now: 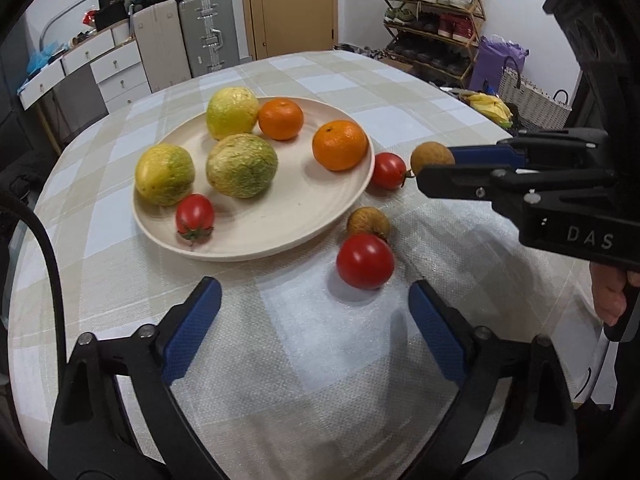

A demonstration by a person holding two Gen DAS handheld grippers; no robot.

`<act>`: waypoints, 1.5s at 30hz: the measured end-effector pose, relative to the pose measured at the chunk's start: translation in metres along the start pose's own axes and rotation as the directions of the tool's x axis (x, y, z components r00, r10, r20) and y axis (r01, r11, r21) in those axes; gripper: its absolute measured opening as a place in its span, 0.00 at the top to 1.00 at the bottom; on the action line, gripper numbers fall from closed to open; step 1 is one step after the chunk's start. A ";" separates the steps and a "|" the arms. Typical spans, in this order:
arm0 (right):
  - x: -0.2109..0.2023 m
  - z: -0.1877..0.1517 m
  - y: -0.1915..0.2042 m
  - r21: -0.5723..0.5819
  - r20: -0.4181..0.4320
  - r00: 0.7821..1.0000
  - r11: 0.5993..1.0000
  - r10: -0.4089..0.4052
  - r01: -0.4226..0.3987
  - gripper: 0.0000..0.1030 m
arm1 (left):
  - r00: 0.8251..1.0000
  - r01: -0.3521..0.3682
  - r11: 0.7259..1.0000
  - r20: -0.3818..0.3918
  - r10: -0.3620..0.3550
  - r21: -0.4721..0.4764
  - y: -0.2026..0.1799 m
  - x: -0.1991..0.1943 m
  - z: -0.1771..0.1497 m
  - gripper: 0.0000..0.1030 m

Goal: Organize fruits
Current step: 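Grasp a brown kiwi with the right tool, then close the left tool on a red tomato while the right tool lifts the kiwi, then carry the tomato with the left tool while the right tool lowers the kiwi onto the plate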

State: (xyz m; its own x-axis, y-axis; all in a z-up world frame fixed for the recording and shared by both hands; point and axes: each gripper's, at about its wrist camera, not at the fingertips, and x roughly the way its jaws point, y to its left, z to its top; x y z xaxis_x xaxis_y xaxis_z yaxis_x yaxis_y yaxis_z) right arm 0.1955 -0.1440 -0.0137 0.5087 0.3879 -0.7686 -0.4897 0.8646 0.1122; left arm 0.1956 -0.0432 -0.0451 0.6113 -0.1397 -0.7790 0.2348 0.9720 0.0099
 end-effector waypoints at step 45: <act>-0.013 0.001 -0.003 0.001 0.062 0.998 1.000 0.018 -0.018 0.75 | 0.986 0.050 0.999 0.160 -0.051 0.010 0.008 -0.052 0.006 0.73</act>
State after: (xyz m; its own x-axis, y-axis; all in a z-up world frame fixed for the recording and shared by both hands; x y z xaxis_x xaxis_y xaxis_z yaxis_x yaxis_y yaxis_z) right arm 0.1907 -0.1517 -0.0033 0.5428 0.4221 -0.7261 -0.4978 0.8580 0.1266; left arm 0.1704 -0.0289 -0.0011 0.7114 -0.2173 -0.6683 0.2726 0.9619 -0.0226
